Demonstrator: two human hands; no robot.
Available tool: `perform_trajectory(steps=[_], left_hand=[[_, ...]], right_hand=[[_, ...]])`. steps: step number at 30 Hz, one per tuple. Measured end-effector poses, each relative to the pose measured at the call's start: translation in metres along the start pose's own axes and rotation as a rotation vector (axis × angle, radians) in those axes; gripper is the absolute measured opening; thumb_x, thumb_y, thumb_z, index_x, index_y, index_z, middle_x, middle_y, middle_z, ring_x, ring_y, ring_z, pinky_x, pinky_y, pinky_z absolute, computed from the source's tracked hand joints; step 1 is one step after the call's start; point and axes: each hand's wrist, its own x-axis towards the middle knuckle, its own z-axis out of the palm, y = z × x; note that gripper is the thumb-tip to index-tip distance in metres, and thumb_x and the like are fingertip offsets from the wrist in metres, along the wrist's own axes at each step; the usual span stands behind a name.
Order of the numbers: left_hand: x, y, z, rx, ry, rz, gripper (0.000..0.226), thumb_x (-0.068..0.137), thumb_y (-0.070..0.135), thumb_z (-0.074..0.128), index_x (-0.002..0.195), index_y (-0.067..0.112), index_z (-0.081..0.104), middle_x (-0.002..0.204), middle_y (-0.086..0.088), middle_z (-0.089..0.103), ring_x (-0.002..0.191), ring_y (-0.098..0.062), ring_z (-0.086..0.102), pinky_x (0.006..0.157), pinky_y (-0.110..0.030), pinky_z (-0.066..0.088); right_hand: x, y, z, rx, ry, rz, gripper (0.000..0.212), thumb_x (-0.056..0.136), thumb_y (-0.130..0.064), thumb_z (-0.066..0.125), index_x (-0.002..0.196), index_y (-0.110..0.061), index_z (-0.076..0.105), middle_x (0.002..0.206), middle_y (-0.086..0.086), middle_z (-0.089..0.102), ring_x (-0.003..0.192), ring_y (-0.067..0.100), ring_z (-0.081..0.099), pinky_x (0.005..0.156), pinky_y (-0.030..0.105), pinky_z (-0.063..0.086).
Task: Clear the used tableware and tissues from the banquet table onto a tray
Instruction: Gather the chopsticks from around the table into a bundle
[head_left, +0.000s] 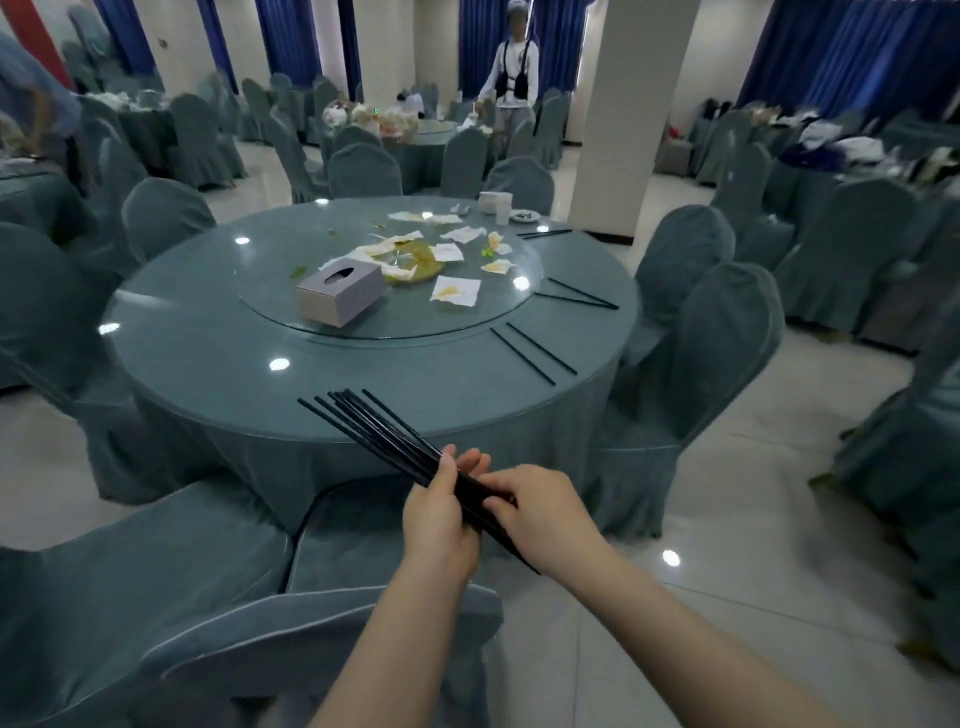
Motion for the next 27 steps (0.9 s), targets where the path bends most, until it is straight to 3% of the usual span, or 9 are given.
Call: perform_trajectory(steps=[7, 9, 11, 12, 14, 16, 18, 23, 27], left_hand=[[0.021, -0.092, 0.085, -0.008, -0.003, -0.037, 0.016, 0.099, 0.007, 0.047, 0.084, 0.009, 0.049, 0.065, -0.005, 0.054, 0.071, -0.021, 0.063, 0.066, -0.034, 0.05], [0.029, -0.112, 0.103, -0.022, 0.015, -0.028, 0.016, 0.099, 0.008, 0.046, 0.084, 0.009, 0.05, 0.066, -0.005, 0.053, 0.071, -0.021, 0.062, 0.071, -0.034, 0.05], [0.036, -0.131, 0.118, -0.061, 0.041, -0.039, 0.017, 0.1, 0.009, 0.044, 0.085, 0.009, 0.051, 0.068, -0.005, 0.053, 0.072, -0.021, 0.062, 0.076, -0.034, 0.05], [0.039, -0.132, 0.118, -0.073, 0.044, -0.041, 0.018, 0.101, 0.01, 0.044, 0.085, 0.009, 0.052, 0.069, -0.005, 0.055, 0.072, -0.021, 0.062, 0.077, -0.034, 0.051], [0.048, -0.144, 0.122, -0.063, 0.071, -0.046, 0.019, 0.101, 0.012, 0.044, 0.086, 0.01, 0.055, 0.068, -0.004, 0.059, 0.072, -0.02, 0.063, 0.079, -0.035, 0.05], [0.058, -0.151, 0.127, -0.04, 0.098, -0.038, 0.02, 0.101, 0.014, 0.044, 0.085, 0.011, 0.056, 0.064, -0.001, 0.063, 0.074, -0.019, 0.064, 0.078, -0.034, 0.049], [0.069, -0.157, 0.131, -0.023, 0.118, -0.032, 0.022, 0.102, 0.015, 0.042, 0.086, 0.013, 0.057, 0.067, 0.0, 0.064, 0.077, -0.018, 0.063, 0.074, -0.032, 0.049], [0.097, -0.157, 0.134, 0.001, 0.165, -0.027, 0.023, 0.102, 0.015, 0.041, 0.086, 0.016, 0.057, 0.079, 0.001, 0.062, 0.081, -0.016, 0.063, 0.073, -0.031, 0.047], [0.13, -0.143, 0.141, -0.026, 0.214, 0.011, 0.025, 0.102, 0.013, 0.041, 0.082, 0.016, 0.055, 0.06, 0.004, 0.062, 0.076, -0.015, 0.062, 0.07, -0.03, 0.047]], right_hand=[[0.004, 0.127, -0.067, -0.004, -0.061, -0.027, 0.024, 0.092, -0.03, 0.054, 0.11, -0.028, 0.07, 0.097, -0.002, 0.07, 0.092, 0.015, 0.06, 0.081, 0.03, 0.045], [0.006, 0.161, -0.082, 0.015, -0.038, -0.001, 0.021, 0.092, -0.033, 0.053, 0.088, -0.029, 0.073, 0.084, -0.006, 0.071, 0.081, 0.012, 0.06, 0.073, 0.028, 0.044], [0.006, 0.197, -0.096, 0.053, 0.024, 0.049, 0.039, 0.093, -0.034, 0.052, 0.055, -0.034, 0.059, 0.058, -0.015, 0.059, 0.061, 0.006, 0.052, 0.059, 0.024, 0.037], [0.006, 0.205, -0.098, 0.066, 0.045, 0.082, 0.045, 0.093, -0.034, 0.052, 0.048, -0.035, 0.05, 0.051, -0.017, 0.053, 0.056, 0.003, 0.048, 0.055, 0.02, 0.033], [0.005, 0.232, -0.108, 0.117, 0.02, 0.139, 0.035, 0.094, -0.036, 0.052, 0.059, -0.04, 0.057, 0.056, -0.026, 0.053, 0.059, -0.006, 0.048, 0.057, 0.015, 0.033], [0.009, 0.256, -0.115, 0.161, -0.008, 0.179, 0.019, 0.094, -0.036, 0.052, 0.092, -0.034, 0.072, 0.08, -0.026, 0.062, 0.075, -0.007, 0.056, 0.066, 0.012, 0.041], [0.015, 0.278, -0.12, 0.203, -0.008, 0.216, 0.021, 0.093, -0.035, 0.054, 0.105, -0.03, 0.071, 0.093, -0.022, 0.065, 0.085, -0.003, 0.06, 0.077, 0.017, 0.05], [0.038, 0.313, -0.124, 0.263, 0.0, 0.279, 0.019, 0.094, -0.029, 0.057, 0.107, -0.027, 0.07, 0.091, -0.022, 0.062, 0.086, -0.003, 0.06, 0.08, 0.02, 0.05], [0.066, 0.341, -0.125, 0.252, -0.015, 0.303, 0.019, 0.093, -0.026, 0.057, 0.109, -0.026, 0.068, 0.097, -0.019, 0.063, 0.09, 0.0, 0.059, 0.083, 0.02, 0.048]])
